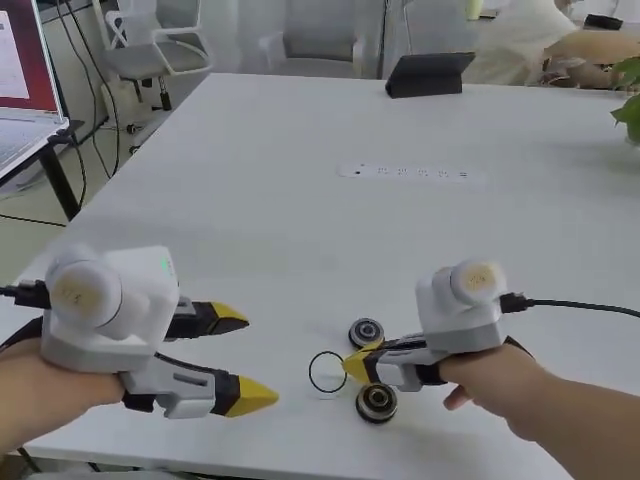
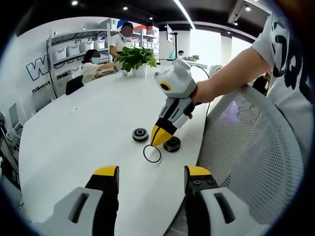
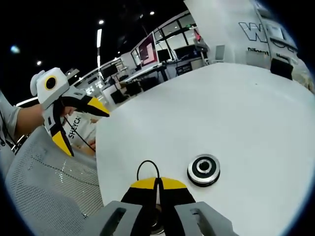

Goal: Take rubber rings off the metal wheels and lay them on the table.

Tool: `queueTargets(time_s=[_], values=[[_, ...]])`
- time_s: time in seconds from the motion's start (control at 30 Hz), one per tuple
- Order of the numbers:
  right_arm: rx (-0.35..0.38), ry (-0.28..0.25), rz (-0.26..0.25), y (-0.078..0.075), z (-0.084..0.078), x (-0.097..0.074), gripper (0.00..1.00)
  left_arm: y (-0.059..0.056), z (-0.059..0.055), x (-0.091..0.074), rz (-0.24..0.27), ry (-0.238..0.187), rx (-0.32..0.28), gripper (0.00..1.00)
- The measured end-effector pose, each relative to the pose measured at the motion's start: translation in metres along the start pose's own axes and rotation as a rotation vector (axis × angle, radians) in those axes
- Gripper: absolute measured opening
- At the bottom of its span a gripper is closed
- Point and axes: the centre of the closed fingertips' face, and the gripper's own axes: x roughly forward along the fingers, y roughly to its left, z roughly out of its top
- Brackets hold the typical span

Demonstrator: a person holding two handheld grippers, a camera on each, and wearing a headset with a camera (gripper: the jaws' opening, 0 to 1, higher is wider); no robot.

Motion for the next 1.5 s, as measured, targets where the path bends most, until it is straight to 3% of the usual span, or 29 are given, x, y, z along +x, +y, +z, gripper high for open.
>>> queueTargets(time_s=[0.4, 0.87, 1.5], values=[[-0.025, -0.005, 0.006, 0.001, 0.0, -0.001, 0.0, 0.0, -0.001, 0.0, 0.001, 0.011, 0.0, 0.5], [-0.032, -0.018, 0.008, 0.002, 0.003, -0.01, 0.08, -0.001, 0.0, 0.001, 0.002, 0.012, -0.004, 0.5], [-0.041, -0.075, 0.015, 0.001, 0.012, -0.042, 0.14, -0.004, 0.011, 0.014, -0.03, 0.022, 0.021, 0.5]])
